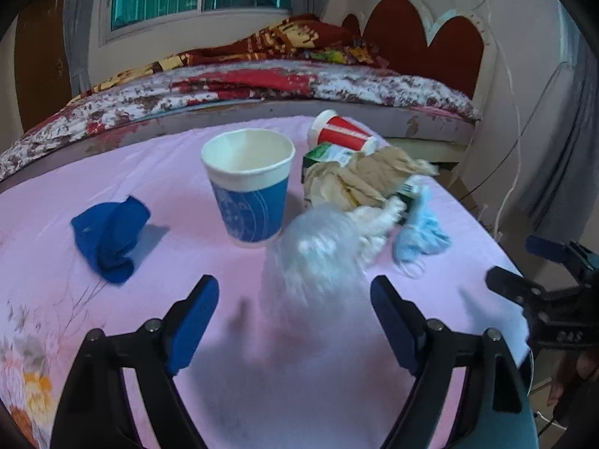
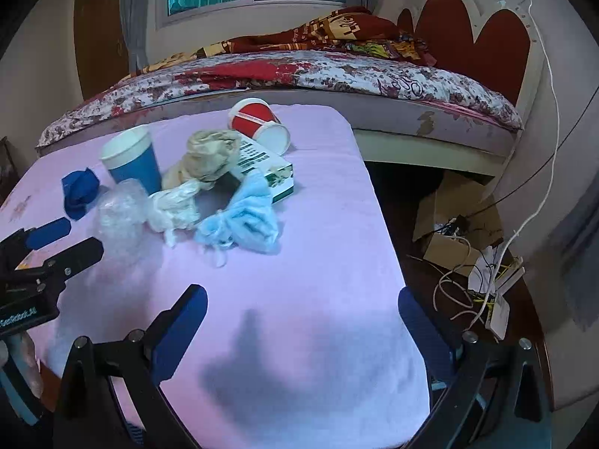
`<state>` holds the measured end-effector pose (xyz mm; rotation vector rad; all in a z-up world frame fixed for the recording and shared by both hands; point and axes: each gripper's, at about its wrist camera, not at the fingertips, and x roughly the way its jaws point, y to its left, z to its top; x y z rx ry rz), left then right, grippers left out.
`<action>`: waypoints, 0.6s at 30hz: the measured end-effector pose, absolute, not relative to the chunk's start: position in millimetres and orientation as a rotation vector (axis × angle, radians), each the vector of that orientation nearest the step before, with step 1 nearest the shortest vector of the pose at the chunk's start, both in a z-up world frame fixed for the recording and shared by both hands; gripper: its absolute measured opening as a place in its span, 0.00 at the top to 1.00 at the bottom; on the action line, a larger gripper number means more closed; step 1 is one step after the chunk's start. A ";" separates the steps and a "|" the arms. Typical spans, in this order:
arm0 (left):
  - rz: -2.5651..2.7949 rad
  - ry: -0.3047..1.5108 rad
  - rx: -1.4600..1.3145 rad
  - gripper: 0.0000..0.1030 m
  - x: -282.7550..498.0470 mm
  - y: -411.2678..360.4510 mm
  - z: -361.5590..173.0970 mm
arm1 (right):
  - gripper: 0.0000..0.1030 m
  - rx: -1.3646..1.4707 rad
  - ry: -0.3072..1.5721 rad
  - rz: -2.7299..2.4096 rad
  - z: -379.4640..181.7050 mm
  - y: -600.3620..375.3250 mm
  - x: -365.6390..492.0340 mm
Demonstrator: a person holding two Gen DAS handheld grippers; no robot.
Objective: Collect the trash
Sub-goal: 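Grasp the clear plastic bag with the left tool while the right tool grasps the light blue mask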
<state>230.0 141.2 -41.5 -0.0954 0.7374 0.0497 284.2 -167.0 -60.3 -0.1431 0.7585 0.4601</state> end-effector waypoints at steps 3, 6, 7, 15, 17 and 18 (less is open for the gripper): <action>0.029 0.782 -0.123 0.29 248.1 147.3 -49.3 | 0.00 -0.137 0.774 0.487 -64.0 -159.1 296.8; -0.042 0.831 -0.156 0.57 256.1 148.8 -59.0 | 0.00 -0.144 0.782 0.521 -66.1 -146.4 303.5; -0.050 0.833 -0.159 0.57 255.4 149.1 -60.7 | 0.00 -0.148 0.785 0.535 -66.7 -141.0 306.0; -0.027 0.780 -0.175 0.60 233.0 160.4 -54.2 | 0.00 -0.162 0.827 0.575 -79.1 -112.1 327.3; -0.015 0.781 -0.178 0.60 231.8 164.4 -54.0 | 0.02 -0.155 0.839 0.581 -82.8 -106.8 332.7; -0.012 0.783 -0.180 0.60 233.9 165.5 -53.6 | 0.05 -0.151 0.854 0.583 -84.7 -103.9 335.7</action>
